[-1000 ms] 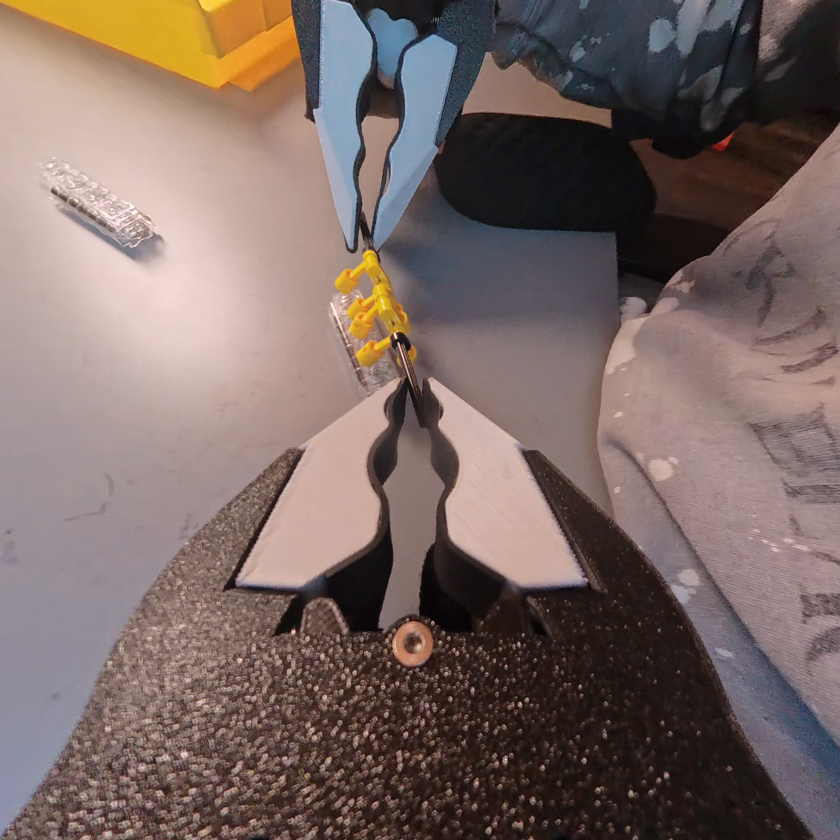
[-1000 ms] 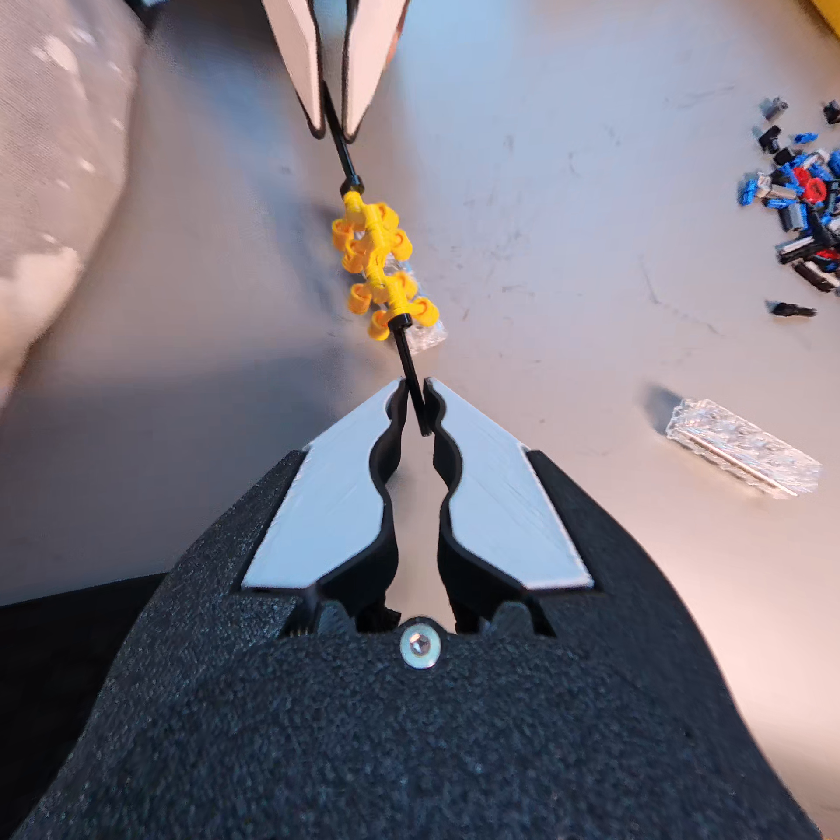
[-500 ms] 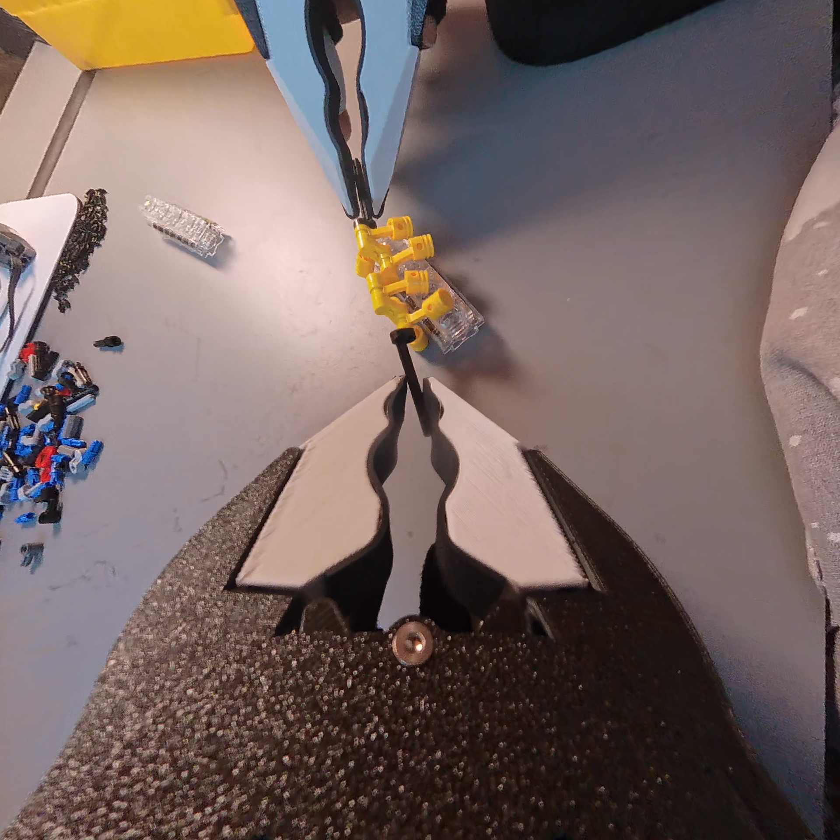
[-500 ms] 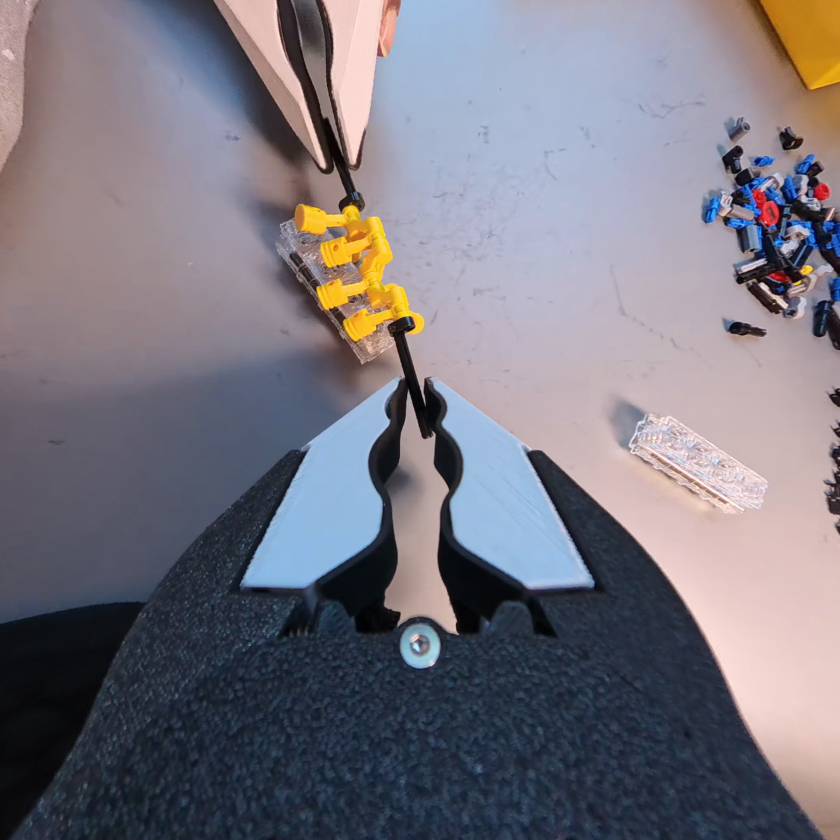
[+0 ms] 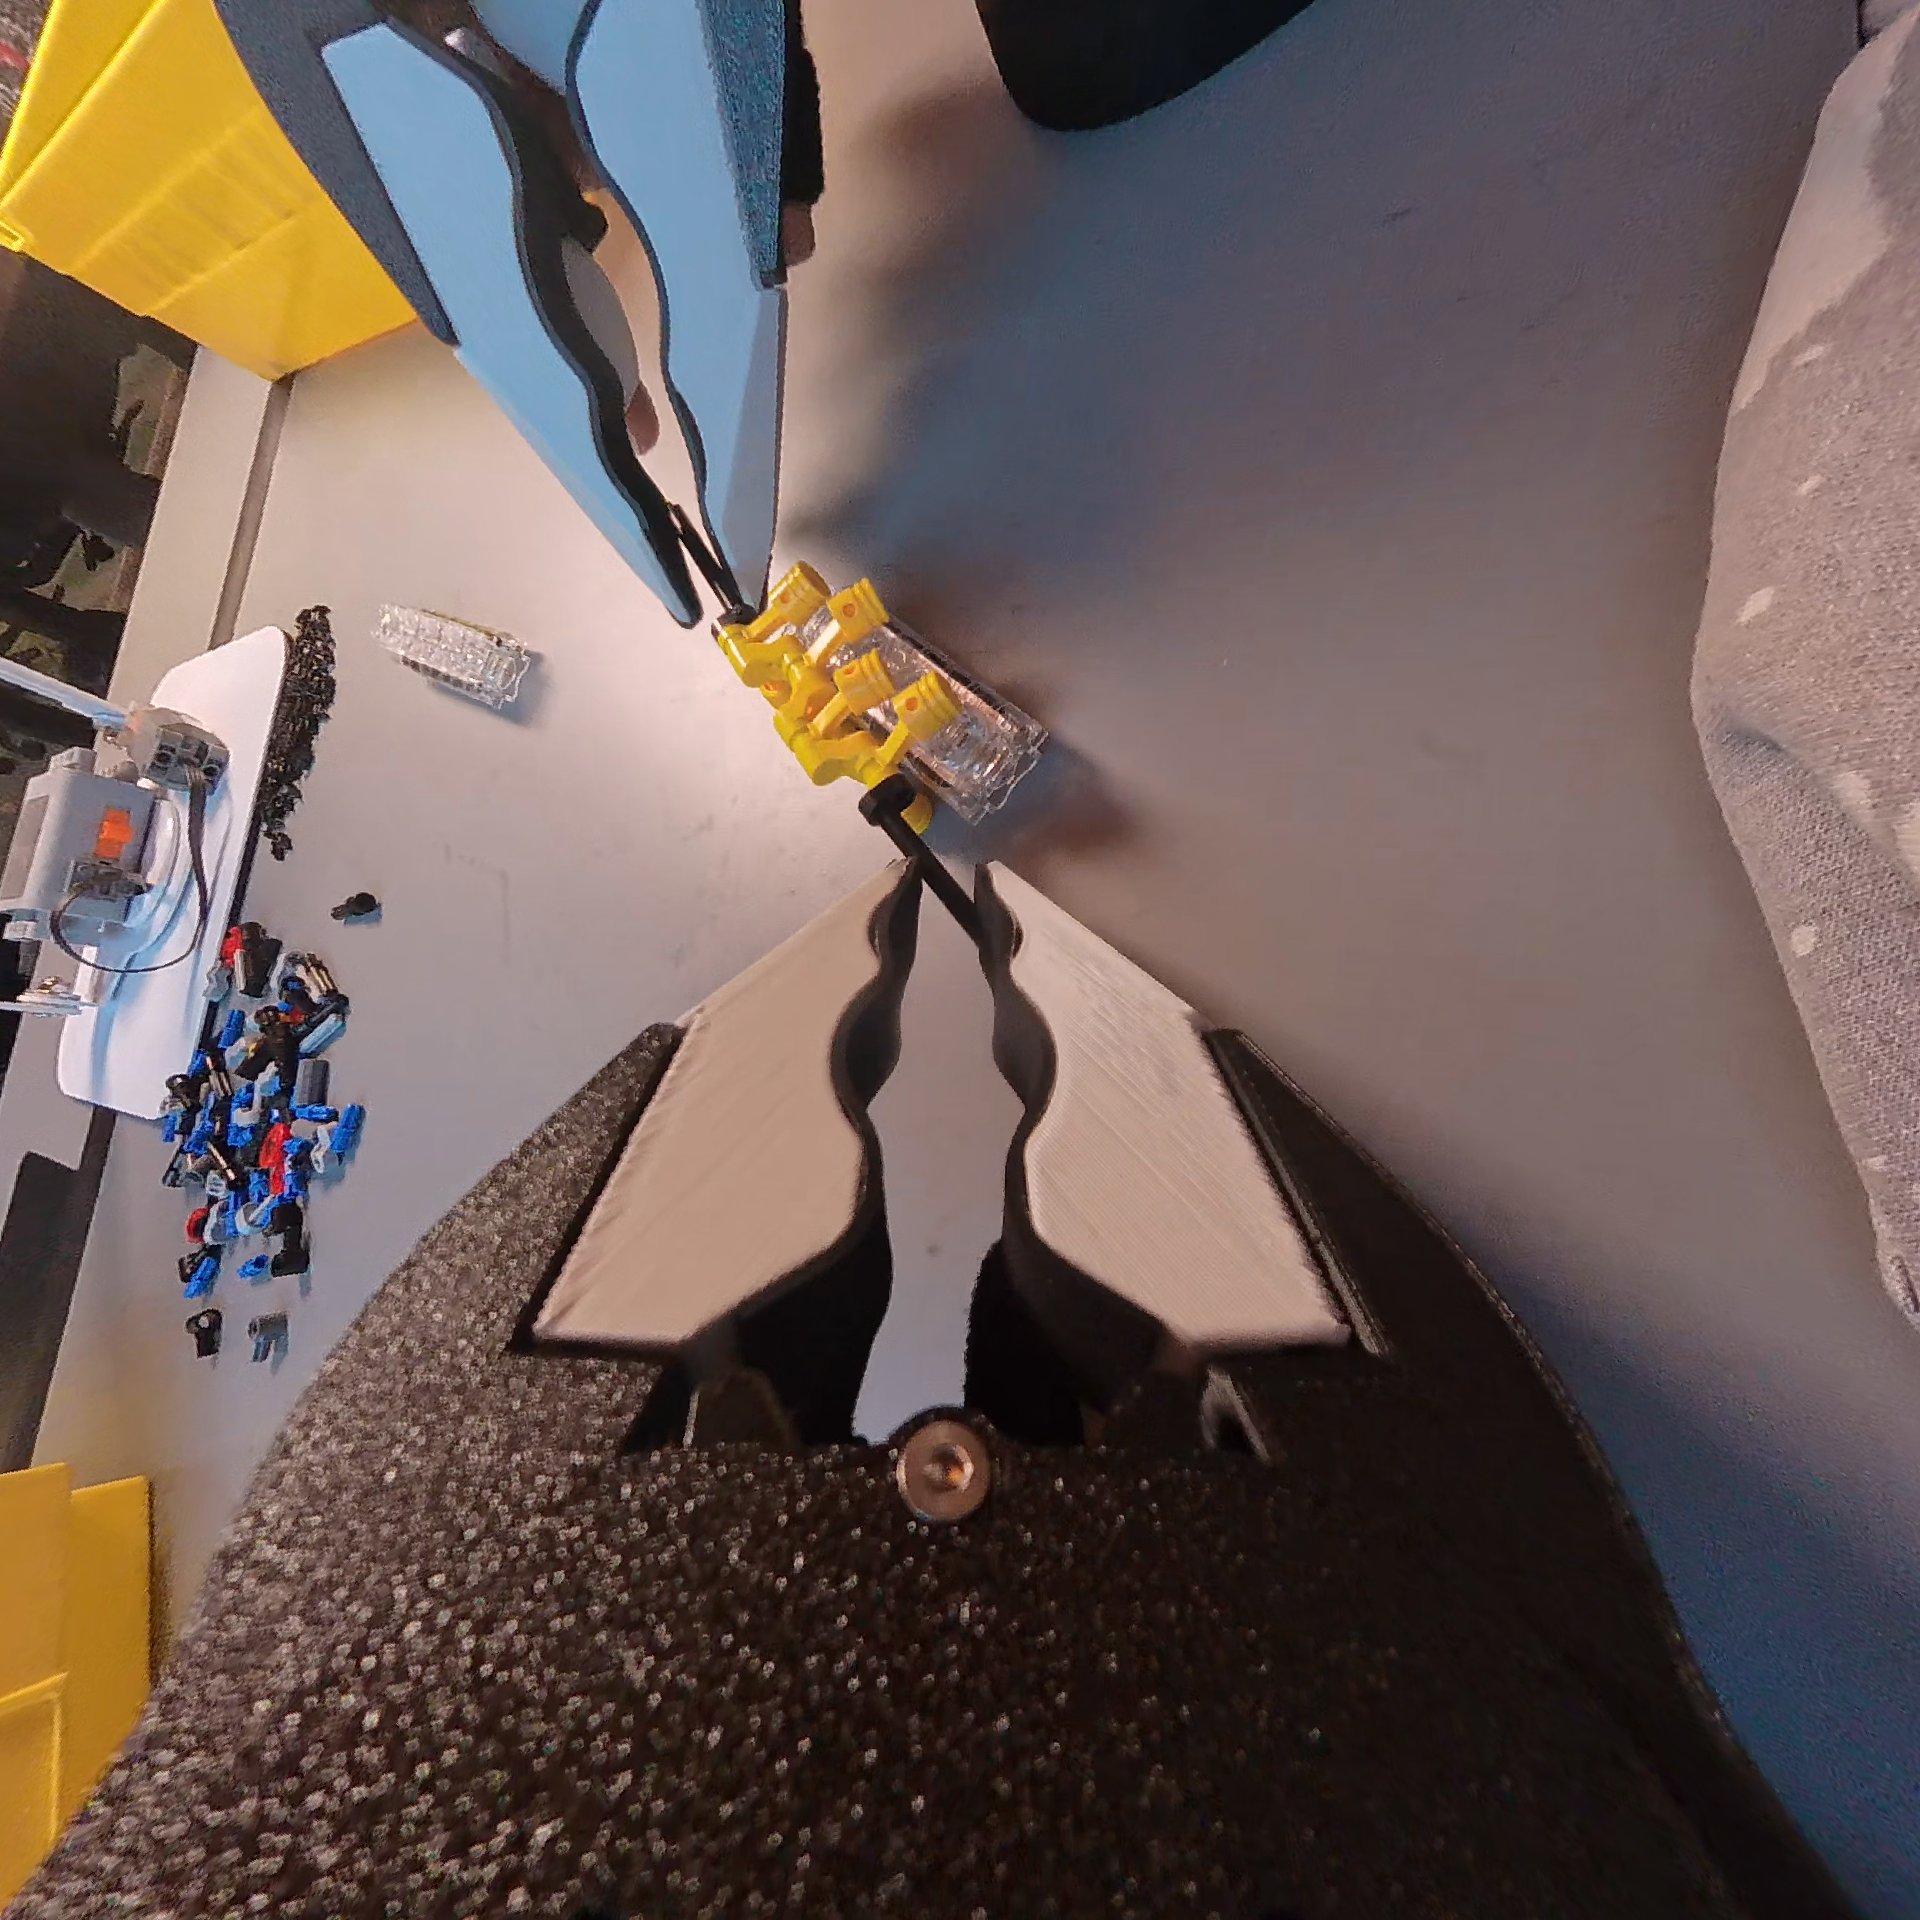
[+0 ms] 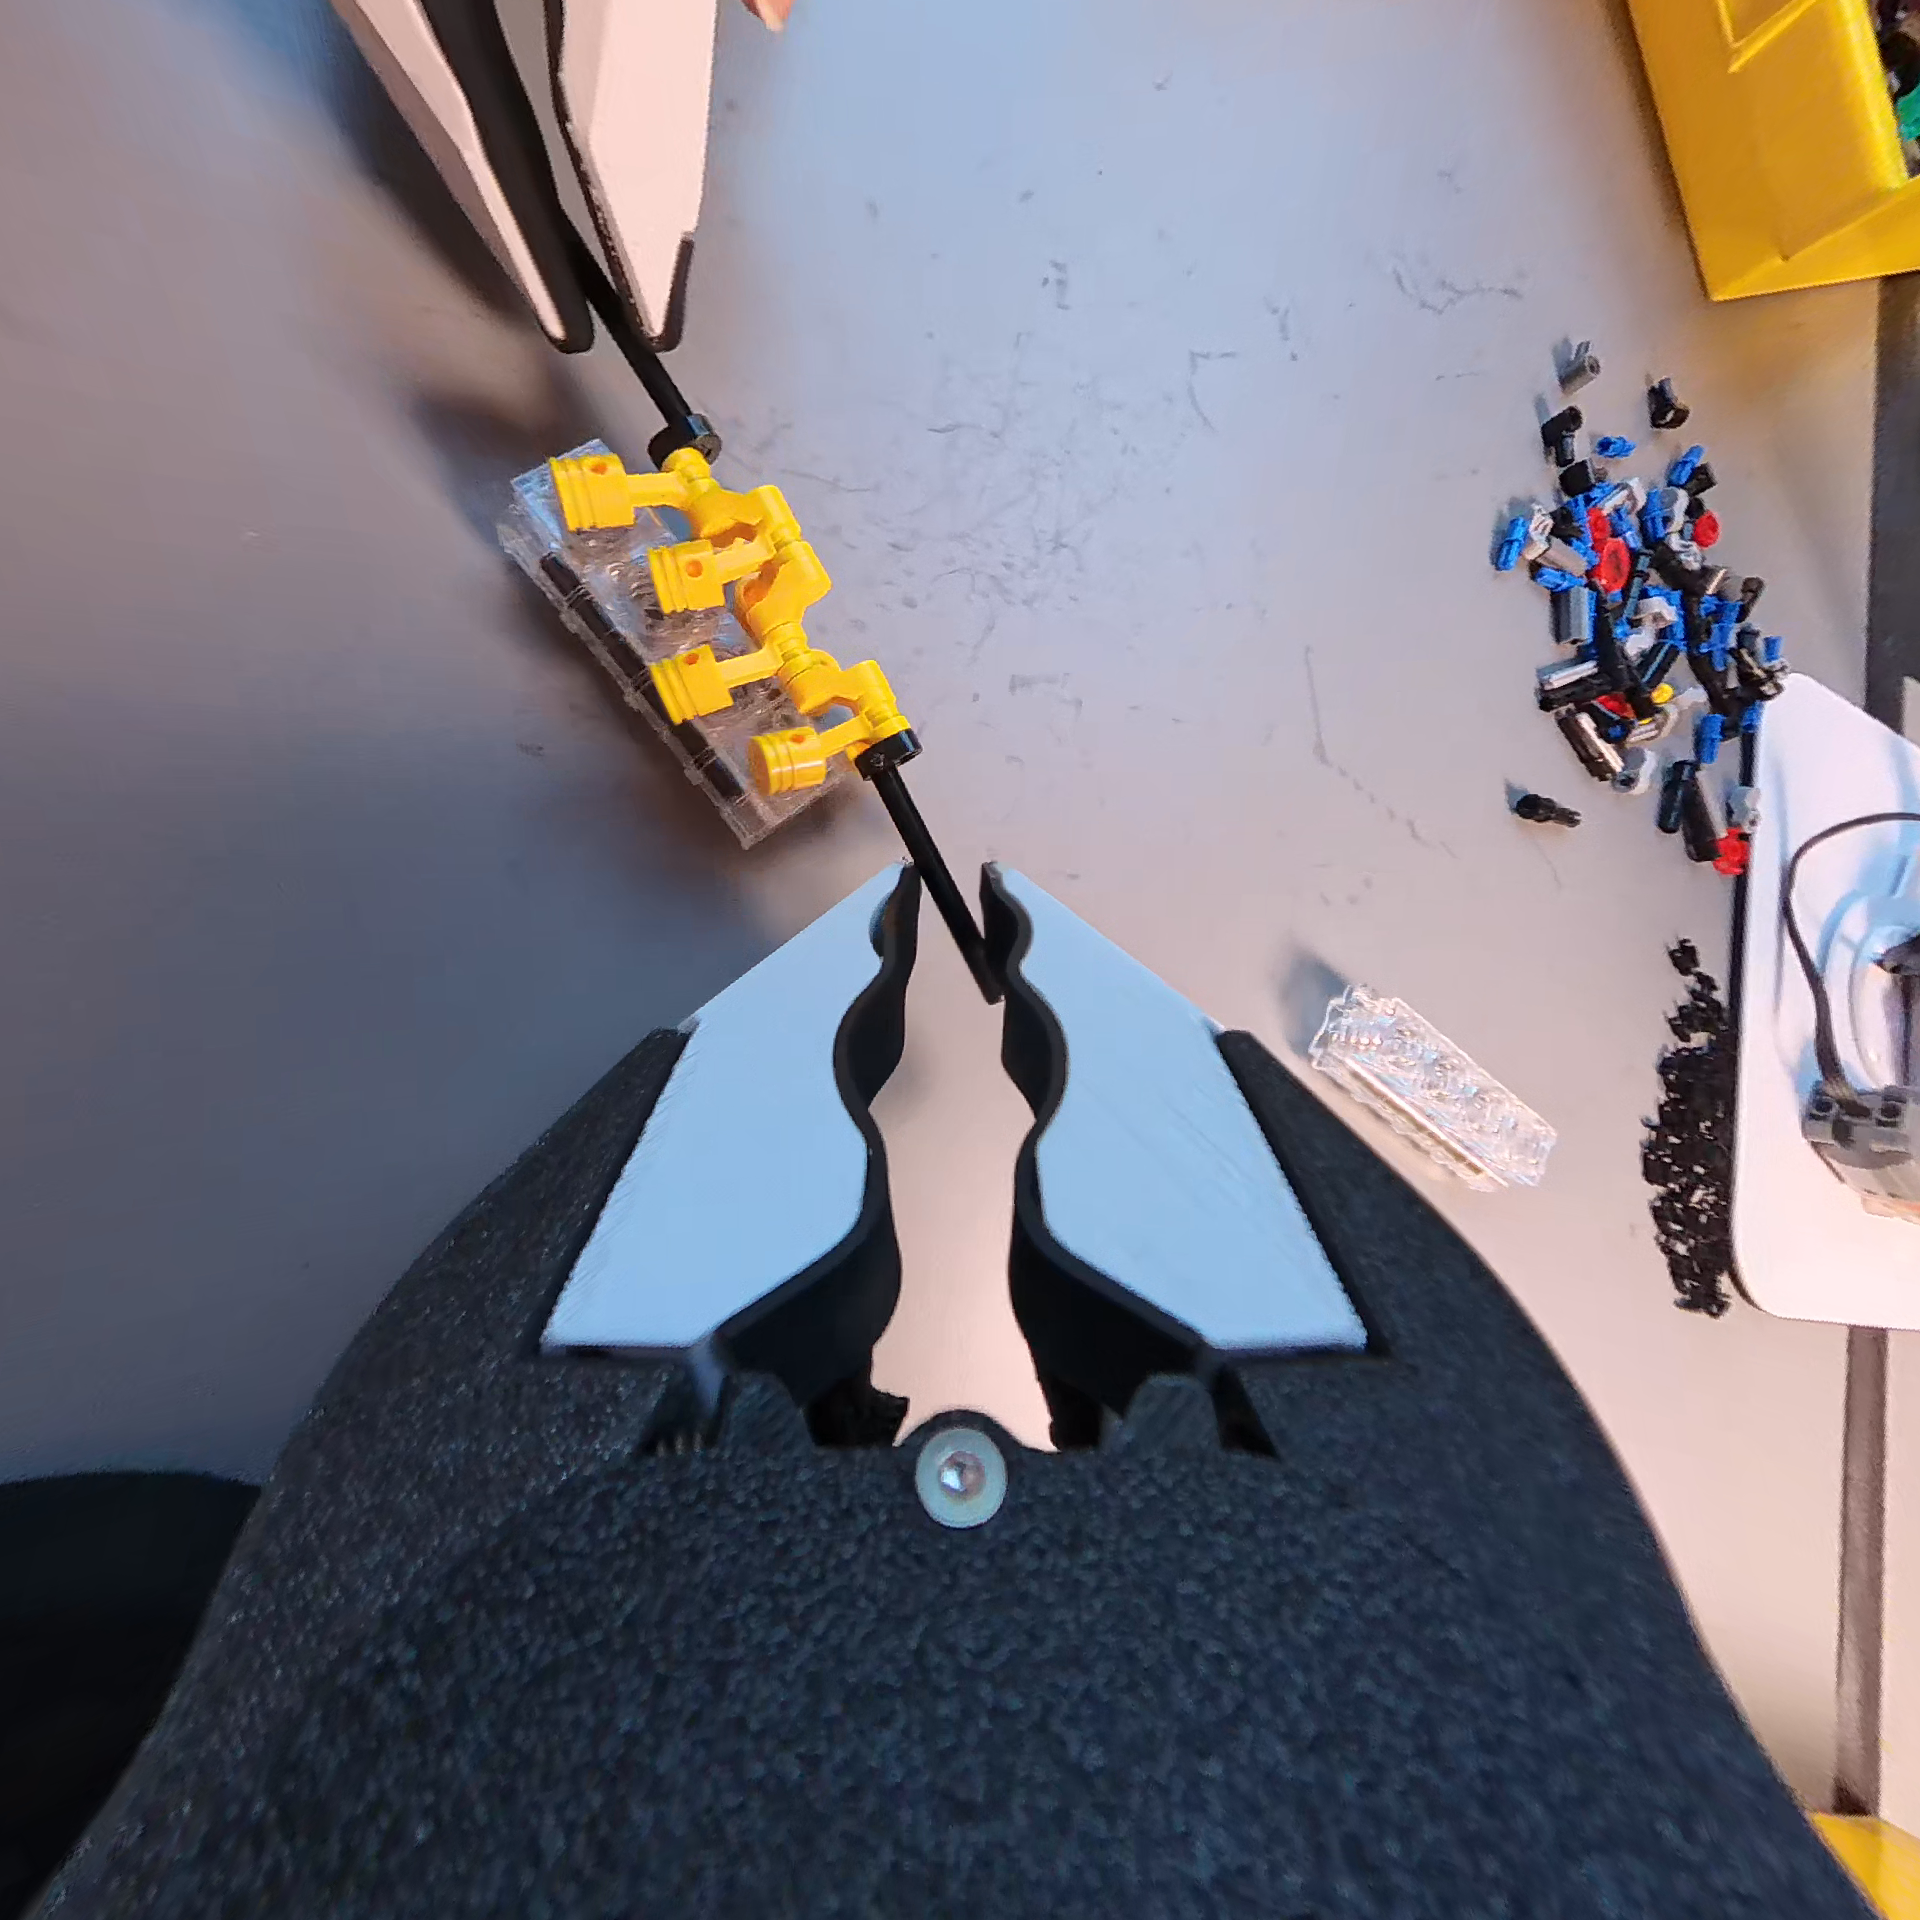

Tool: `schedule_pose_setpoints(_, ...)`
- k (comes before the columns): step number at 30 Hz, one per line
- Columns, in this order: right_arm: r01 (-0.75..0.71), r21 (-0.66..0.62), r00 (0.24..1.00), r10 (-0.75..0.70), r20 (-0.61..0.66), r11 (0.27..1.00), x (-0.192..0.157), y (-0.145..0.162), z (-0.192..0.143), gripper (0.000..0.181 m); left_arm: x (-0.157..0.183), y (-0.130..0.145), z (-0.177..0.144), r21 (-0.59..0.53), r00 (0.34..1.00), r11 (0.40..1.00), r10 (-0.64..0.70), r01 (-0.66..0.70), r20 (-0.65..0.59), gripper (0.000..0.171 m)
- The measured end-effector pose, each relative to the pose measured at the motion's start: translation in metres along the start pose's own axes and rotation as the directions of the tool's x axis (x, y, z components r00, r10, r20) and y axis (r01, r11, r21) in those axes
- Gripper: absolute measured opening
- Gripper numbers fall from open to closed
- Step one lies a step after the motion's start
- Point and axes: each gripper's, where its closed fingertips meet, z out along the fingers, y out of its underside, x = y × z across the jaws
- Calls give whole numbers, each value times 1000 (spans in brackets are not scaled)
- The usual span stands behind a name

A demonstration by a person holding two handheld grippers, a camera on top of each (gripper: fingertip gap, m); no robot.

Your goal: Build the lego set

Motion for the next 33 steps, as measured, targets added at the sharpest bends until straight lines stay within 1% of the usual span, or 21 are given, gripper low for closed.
schedule_pose_setpoints(4,36,-10,999,-37,-36,999,5,-1,6,12,1,-2,0,19,999,999,-34,35,-20,11)
schedule_pose_setpoints(8,72,-29,996,-73,-46,997,5,0,10,11,2,-3,-2,43,992,993,-110,113,-65,10)
schedule_pose_setpoints(11,65,-25,996,-66,-54,998,5,-1,11,12,3,-4,-2,50,987,989,-132,137,-88,11)
schedule_pose_setpoints(14,36,-3,998,-36,-55,999,7,-2,7,18,9,-6,-2,53,979,985,-155,163,-135,14)
schedule_pose_setpoints(18,-34,40,999,35,-24,999,7,-3,-5,27,12,-5,-1,45,969,980,-183,193,-166,18)
schedule_pose_setpoints(21,-76,67,997,78,-27,995,8,-3,-15,32,13,-8,-4,58,954,970,-221,237,-203,21)
schedule_pose_setpoints(24,-133,106,990,138,-40,985,9,-5,-28,35,10,-14,-11,87,917,940,-298,330,-265,25)
schedule_pose_setpoints(26,-170,131,983,176,-42,977,6,-6,-35,35,5,-20,-19,122,875,900,-363,418,-321,26)
schedule_pose_setpoints(29,-253,153,967,254,9,955,-11,-10,-37,38,-9,-19,-26,133,822,845,-449,518,-350,26)
schedule_pose_setpoints(32,-371,156,928,361,91,915,-33,-17,-30,44,-13,-15,-27,114,799,827,-483,551,-360,28)
schedule_pose_setpoints(33,-409,139,912,398,100,902,-37,-18,-26,46,-13,-14,-26,105,795,823,-493,558,-354,30)
